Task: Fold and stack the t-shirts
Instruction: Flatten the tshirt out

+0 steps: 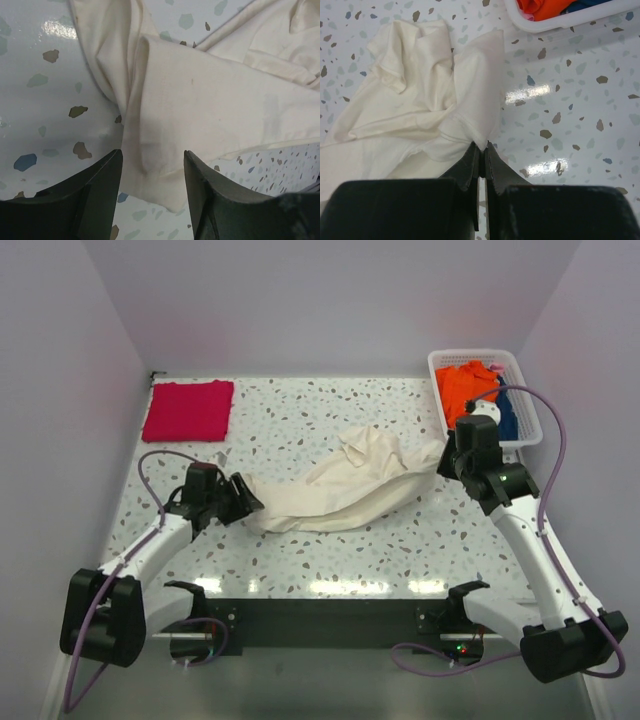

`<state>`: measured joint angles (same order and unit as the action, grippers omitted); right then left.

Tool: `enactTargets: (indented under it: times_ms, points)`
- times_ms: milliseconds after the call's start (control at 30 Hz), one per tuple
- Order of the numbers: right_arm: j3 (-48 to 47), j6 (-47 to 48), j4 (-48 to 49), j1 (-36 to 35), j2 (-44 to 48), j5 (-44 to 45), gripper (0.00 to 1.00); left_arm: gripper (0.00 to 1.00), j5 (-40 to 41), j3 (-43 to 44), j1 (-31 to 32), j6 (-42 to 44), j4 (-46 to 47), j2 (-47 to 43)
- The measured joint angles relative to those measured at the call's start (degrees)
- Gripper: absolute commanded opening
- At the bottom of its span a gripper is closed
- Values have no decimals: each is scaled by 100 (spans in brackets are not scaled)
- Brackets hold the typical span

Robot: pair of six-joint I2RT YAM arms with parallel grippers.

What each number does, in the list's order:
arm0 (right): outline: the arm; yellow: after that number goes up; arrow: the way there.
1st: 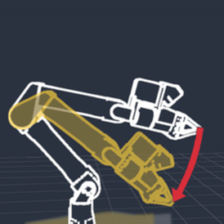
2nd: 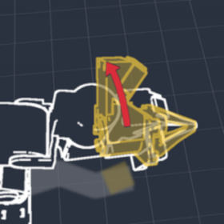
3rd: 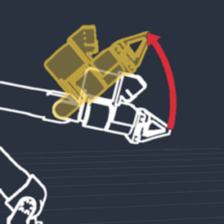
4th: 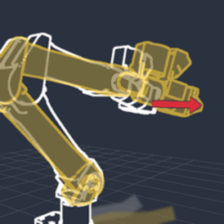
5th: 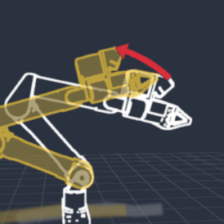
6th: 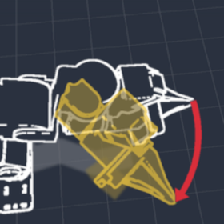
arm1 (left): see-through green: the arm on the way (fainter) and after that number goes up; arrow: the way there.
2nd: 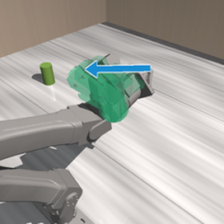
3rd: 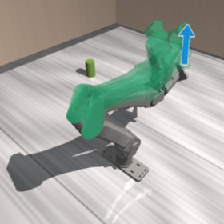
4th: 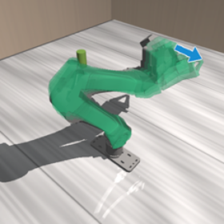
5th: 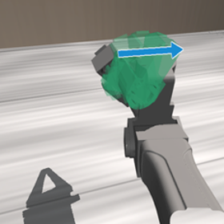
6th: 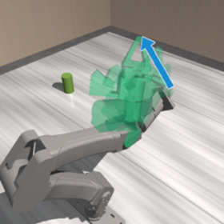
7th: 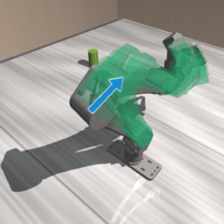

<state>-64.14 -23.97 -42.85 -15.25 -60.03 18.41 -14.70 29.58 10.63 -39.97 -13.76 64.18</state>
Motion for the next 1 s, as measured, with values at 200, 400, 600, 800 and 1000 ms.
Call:
enactTargets:
  times_ms: [200, 400, 600, 800, 1000]
  points:
    - [0, -2, 11, 0, -22, -42, 0, 53, -140, -90, 24, -17, 101, 155]
    - [0, -2, 48, 4, -72, -140, 0, 50, -170, -186, 142, -142, 151, 166]
    - [2, -2, 66, 4, -74, -149, 0, 45, -184, -186, 297, -205, 267, 254]
    - [22, -4, 129, 4, -81, -162, 0, 30, -179, -186, 306, -256, 286, 284]
    - [52, -4, 168, 7, -129, -173, 0, 8, -131, -83, 306, -234, 162, 284]
